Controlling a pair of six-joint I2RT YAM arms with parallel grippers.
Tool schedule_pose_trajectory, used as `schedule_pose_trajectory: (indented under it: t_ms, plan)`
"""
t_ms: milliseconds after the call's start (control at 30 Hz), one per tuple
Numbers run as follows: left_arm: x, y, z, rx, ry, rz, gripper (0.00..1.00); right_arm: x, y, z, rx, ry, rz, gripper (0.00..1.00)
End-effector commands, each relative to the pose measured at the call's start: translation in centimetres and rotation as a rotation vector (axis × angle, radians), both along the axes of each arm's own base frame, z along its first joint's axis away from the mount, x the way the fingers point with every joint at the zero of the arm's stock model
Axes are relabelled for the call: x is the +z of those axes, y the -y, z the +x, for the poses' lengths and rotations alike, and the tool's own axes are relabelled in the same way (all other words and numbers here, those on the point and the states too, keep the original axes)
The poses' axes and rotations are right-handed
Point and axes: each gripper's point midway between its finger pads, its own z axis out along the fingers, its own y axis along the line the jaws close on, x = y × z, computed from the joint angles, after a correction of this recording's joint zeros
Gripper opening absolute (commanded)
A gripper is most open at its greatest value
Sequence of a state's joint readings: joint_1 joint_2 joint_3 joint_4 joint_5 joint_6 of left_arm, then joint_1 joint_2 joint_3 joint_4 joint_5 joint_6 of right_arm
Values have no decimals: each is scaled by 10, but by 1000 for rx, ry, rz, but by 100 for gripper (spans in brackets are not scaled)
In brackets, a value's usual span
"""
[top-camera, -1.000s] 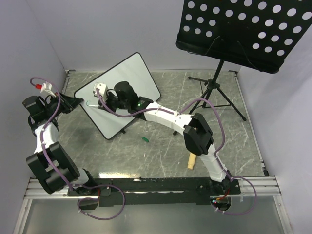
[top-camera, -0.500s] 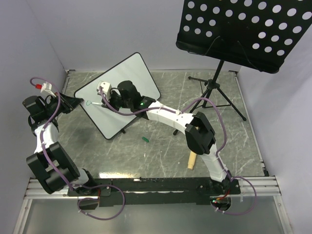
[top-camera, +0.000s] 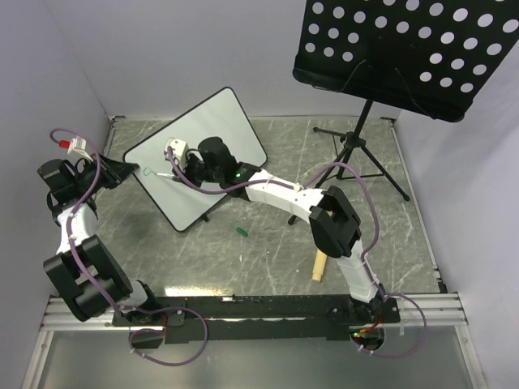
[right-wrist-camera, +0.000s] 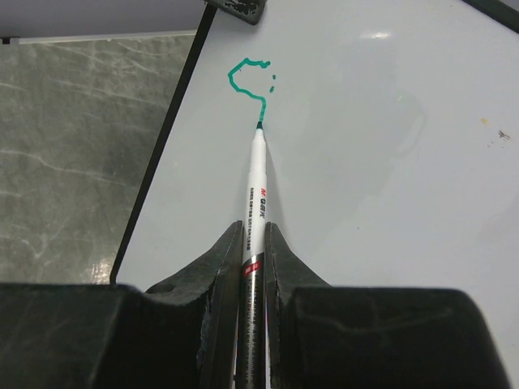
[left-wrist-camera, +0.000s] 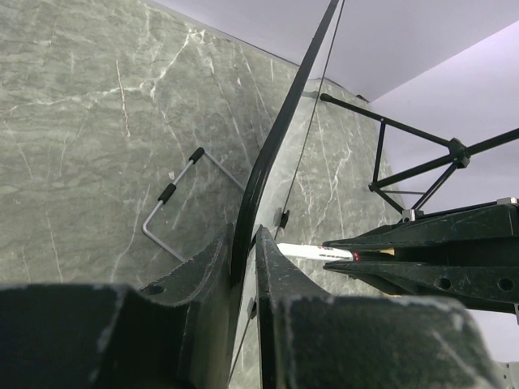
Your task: Write a sentence on the whiteboard
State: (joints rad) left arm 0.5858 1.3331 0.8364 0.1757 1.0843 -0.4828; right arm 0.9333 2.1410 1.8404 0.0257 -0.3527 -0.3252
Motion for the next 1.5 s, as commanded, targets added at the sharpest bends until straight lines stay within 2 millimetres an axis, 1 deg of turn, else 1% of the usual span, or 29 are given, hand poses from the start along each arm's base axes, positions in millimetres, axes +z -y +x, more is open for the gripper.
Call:
schedule_pose_trajectory:
  t_ms: [0, 200, 233, 367, 500, 533, 600, 633, 800, 1100, 1167, 1267, 1300, 1333, 1367, 1400, 1467]
  plan:
    - [8, 5, 1, -41, 15, 1, 18, 30, 10, 1, -15, 25, 47, 0]
    - [8, 5, 0, -41, 14, 2, 18, 27, 10, -7, 6, 19, 47, 0]
    - [8, 6, 0, -43, 14, 2, 18, 30, 10, -9, 10, 20, 53, 0]
    - [8, 6, 0, -44, 15, 1, 18, 30, 8, -12, 18, 16, 55, 0]
    - [8, 7, 0, -44, 14, 0, 18, 34, 6, -17, 33, 18, 61, 0]
    - [7, 6, 0, -42, 12, 0, 18, 32, 5, -18, 34, 15, 57, 0]
    - [8, 6, 0, -42, 13, 0, 18, 37, 2, -21, 43, 15, 64, 0]
    - [8, 7, 0, -42, 13, 0, 18, 35, 2, -20, 41, 13, 61, 0]
    - [8, 7, -1, -44, 12, -1, 18, 37, -2, -27, 58, 9, 66, 0]
    - [7, 7, -1, -43, 10, 0, 18, 48, -7, -29, 62, 14, 85, 0]
    - [7, 7, -1, -41, 10, 0, 18, 57, -7, -27, 58, 26, 104, 0]
    - [6, 6, 0, -41, 9, -1, 18, 78, -3, -24, 53, 34, 138, 0]
    - [6, 7, 0, -41, 6, -3, 18, 87, -1, -24, 56, 37, 149, 0]
    - [6, 6, 0, -41, 7, -2, 18, 99, 0, -24, 56, 42, 168, 0]
    - [6, 7, -1, -42, 9, 1, 18, 102, 3, -21, 51, 38, 167, 0]
    - [5, 7, -1, -40, 5, -1, 18, 114, 5, -19, 50, 44, 184, 0]
    - [5, 6, -1, -40, 3, -2, 18, 122, 8, -19, 49, 50, 195, 0]
